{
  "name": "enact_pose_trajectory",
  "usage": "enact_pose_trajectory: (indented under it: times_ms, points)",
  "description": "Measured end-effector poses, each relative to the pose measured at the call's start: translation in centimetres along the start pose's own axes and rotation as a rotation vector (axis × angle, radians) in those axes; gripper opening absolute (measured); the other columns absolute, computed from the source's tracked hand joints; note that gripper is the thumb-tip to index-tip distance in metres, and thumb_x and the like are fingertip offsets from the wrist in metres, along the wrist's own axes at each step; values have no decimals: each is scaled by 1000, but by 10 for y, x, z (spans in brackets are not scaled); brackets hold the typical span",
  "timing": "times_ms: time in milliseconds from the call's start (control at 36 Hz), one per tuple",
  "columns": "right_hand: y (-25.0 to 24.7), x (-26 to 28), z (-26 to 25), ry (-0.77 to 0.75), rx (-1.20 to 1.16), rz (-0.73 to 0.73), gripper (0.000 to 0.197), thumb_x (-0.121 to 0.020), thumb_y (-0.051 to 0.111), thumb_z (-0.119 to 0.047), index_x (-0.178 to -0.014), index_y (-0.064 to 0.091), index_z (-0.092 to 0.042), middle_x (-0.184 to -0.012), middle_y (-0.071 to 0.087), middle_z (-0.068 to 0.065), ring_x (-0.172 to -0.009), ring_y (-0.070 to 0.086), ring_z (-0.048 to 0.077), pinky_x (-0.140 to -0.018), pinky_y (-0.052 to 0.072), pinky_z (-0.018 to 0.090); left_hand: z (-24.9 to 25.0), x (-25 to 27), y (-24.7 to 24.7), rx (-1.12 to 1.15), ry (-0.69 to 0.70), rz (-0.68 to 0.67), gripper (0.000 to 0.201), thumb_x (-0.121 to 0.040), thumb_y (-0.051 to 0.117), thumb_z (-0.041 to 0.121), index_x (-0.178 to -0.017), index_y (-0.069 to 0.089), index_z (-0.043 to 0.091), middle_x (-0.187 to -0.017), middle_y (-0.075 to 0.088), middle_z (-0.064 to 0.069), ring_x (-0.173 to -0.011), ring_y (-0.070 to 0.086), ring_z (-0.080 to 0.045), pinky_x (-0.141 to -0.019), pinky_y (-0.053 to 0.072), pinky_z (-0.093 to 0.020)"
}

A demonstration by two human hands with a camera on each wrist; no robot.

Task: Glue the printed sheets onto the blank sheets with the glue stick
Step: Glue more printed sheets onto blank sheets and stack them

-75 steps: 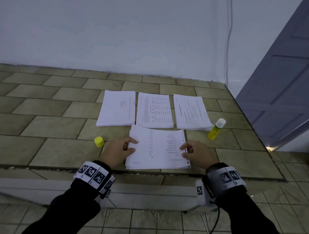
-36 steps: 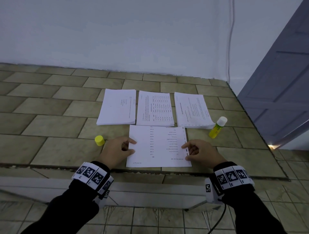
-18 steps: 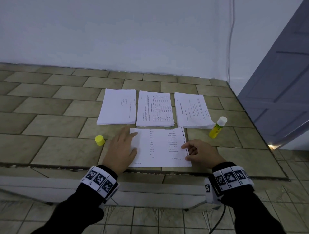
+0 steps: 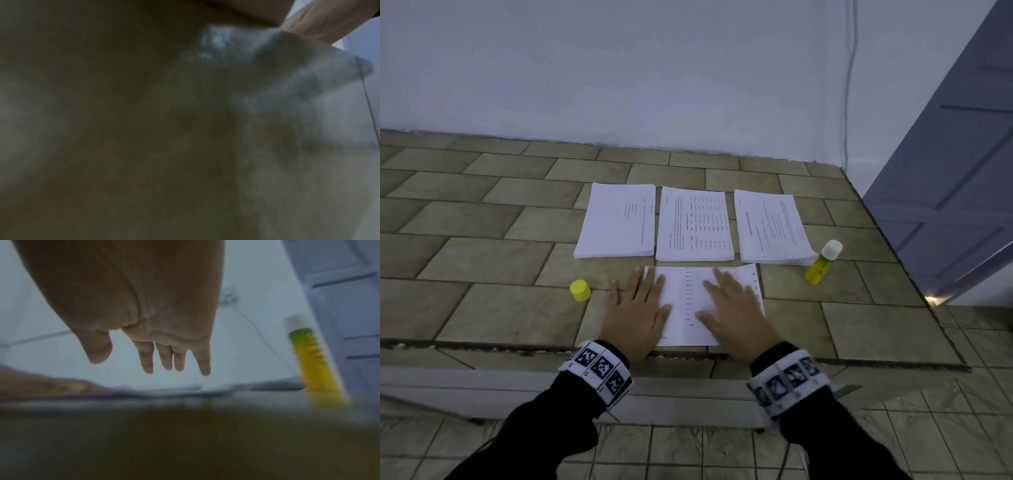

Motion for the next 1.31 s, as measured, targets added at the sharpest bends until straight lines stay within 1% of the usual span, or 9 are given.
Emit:
enact_pose_trajectory:
  times_ms: [139, 278, 333, 417, 611, 833, 1083, 1194, 1305]
  points:
    - [38, -30, -41, -78, 63, -17, 91, -81, -17, -65, -155, 4, -16, -163, -8, -2, -149, -11, 13, -119, -5, 52, 4, -1, -1, -19, 34, 12, 64, -98, 20, 45, -144, 46, 10, -152, 40, -13, -141, 36, -34, -106, 29, -68]
    - [40, -37, -17, -60, 118, 29, 100, -73, -23, -69, -155, 3, -18, -162, -4, -6, -149, -7, 9, -118, -10, 51, 3, -1, -1, -43, 37, 14, 65, -96, 21, 47, -143, 49, 10, -150, 44, -13, -139, 40, -33, -105, 33, -66]
    - [32, -33, 12, 12, 156, 52, 102, -72, -30, -70, -155, 0, -19, -162, -3, -6, -149, -6, 8, -119, -8, 51, 2, -2, -2, -32, 19, 2, 72, -95, 11, 52, -149, 38, 14, -157, 33, -10, -146, 27, -29, -112, 22, -63]
    - [20, -20, 61, 157, 144, 87, 94, -75, -20, -66, -155, 2, -21, -163, 1, -7, -149, -3, 8, -119, -3, 49, 1, -2, 0, -33, 14, -5, 81, -88, -5, 57, -155, 20, 18, -163, 14, -6, -151, 6, -25, -118, 6, -58]
    - [14, -5, 79, 234, 141, 116, 93, -74, -17, -60, -155, 4, -18, -163, -1, -4, -149, 0, 11, -119, 0, 52, -1, -1, -1, -67, -17, -76, 91, -76, -17, 62, -157, 5, 25, -165, -1, 2, -151, -7, -19, -120, 0, -53]
    - [13, -5, 79, 243, 200, 115, 94, -73, -21, -57, -155, 3, -17, -163, -1, -2, -150, 1, 13, -116, -2, 56, -6, -10, -21, 113, -50, -73, 83, -76, 19, 68, -149, 30, 32, -160, 19, 9, -148, 11, -15, -120, 8, -46]
    - [10, -9, 71, 233, 356, 103, 91, -79, -18, -50, -153, 15, -9, -162, 11, 9, -150, 4, 23, -110, -5, 68, 4, -8, -7, 64, 3, 66, 78, -90, 5, 58, -147, 37, 17, -163, 15, -4, -151, 4, -24, -118, 4, -58]
    - [4, -11, 42, 212, 402, 144, 65, -96, 21, -44, -146, 38, -6, -155, 31, 14, -146, 23, 28, -107, 15, 74, 5, -8, -8, 44, 6, 79, 78, -90, 2, 54, -151, 32, 15, -163, 18, -3, -151, 7, -26, -117, 2, -60]
    - [22, -25, -8, 18, 181, 121, 88, -85, -21, -55, -154, 13, -12, -162, 8, 4, -150, 1, 19, -111, -12, 61, 4, -10, -6, 23, -6, 61, 80, -89, -2, 51, -154, 22, 11, -163, 16, -2, -151, 7, -26, -116, 1, -60]
Point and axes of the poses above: each hand's wrist, its own x-axis away from the middle knuckle, its own y-axis out of the palm, z = x × y, the point moved 9 cm from there along -x, towards the middle knuckle
